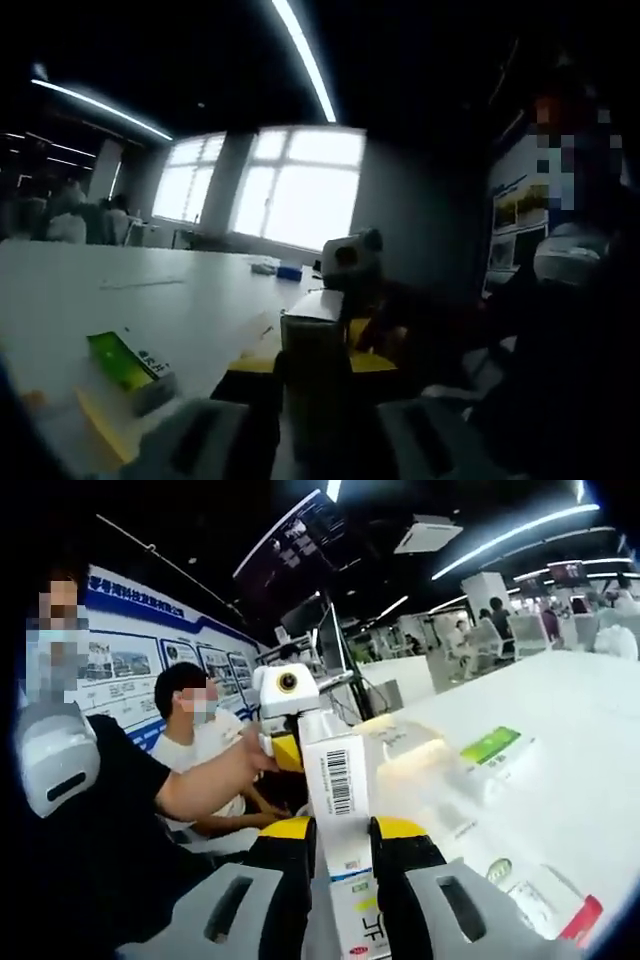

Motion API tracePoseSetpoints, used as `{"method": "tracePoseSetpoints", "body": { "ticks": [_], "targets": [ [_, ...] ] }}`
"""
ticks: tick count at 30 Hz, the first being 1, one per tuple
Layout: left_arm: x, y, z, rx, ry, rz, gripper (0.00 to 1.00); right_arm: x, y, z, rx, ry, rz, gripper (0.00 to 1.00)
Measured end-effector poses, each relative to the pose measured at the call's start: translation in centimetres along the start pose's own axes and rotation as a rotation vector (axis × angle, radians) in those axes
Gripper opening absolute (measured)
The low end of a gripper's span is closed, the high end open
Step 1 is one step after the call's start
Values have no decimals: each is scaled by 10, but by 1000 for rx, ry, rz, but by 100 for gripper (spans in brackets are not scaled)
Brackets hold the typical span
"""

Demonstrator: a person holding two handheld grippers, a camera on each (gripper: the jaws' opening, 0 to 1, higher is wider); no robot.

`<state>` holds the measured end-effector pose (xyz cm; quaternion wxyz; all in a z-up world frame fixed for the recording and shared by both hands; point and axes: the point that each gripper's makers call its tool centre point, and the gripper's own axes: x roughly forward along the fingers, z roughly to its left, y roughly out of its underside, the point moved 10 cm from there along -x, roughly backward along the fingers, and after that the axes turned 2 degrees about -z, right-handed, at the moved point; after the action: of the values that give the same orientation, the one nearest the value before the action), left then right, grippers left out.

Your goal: Arrange the small medicine boxes into an aligned row inside the storage area until every box is upright, visible, and separated from the surrounding clutter.

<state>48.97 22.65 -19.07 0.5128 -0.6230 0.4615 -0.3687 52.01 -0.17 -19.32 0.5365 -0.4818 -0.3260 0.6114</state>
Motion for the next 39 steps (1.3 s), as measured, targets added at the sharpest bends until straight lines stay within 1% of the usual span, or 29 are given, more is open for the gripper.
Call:
{"method": "tracePoseSetpoints", "body": {
  "ticks": [2, 5, 8, 13, 16, 17, 20, 26, 29, 31, 35, 37, 39],
  "targets": [
    [0, 1, 0, 1, -3, 1, 22, 0, 1, 0, -20, -6, 12, 21],
    [1, 3, 2, -4, 1, 9, 22, -1, 2, 1, -10, -8, 26, 21],
    [1, 5, 2, 1, 9, 25, 22, 0, 4, 3, -18, -10, 51, 21],
    [1, 7, 1, 3, 10, 33, 22, 1, 5, 2, -10, -9, 68, 21],
    [1, 11, 2, -14, 7, 45, 22, 3, 6, 2, -26, 6, 95, 20],
    [1, 13, 3, -25, 6, 56, 22, 5, 8, 2, -24, 12, 117, 20],
    [1, 16, 2, -13, 8, 81, 22, 7, 10, 3, -50, 15, 150, 20],
    [2, 14, 2, -4, 11, 87, 22, 5, 10, 2, -37, 16, 148, 21],
    [2, 13, 2, 2, 12, 91, 23, 4, 8, 3, -16, 6, 123, 24],
    [1, 13, 3, 0, 10, 88, 28, 3, 7, 3, -11, 8, 114, 28],
    [0, 12, 3, -15, -2, 83, 34, 1, 6, 3, -20, 21, 113, 32],
    [-1, 12, 2, -13, -5, 83, 37, -1, 3, 1, -25, 43, 92, 34],
    [-3, 10, 0, -6, -4, 78, 39, -5, -4, 1, -40, 63, 45, 35]
  ]
}}
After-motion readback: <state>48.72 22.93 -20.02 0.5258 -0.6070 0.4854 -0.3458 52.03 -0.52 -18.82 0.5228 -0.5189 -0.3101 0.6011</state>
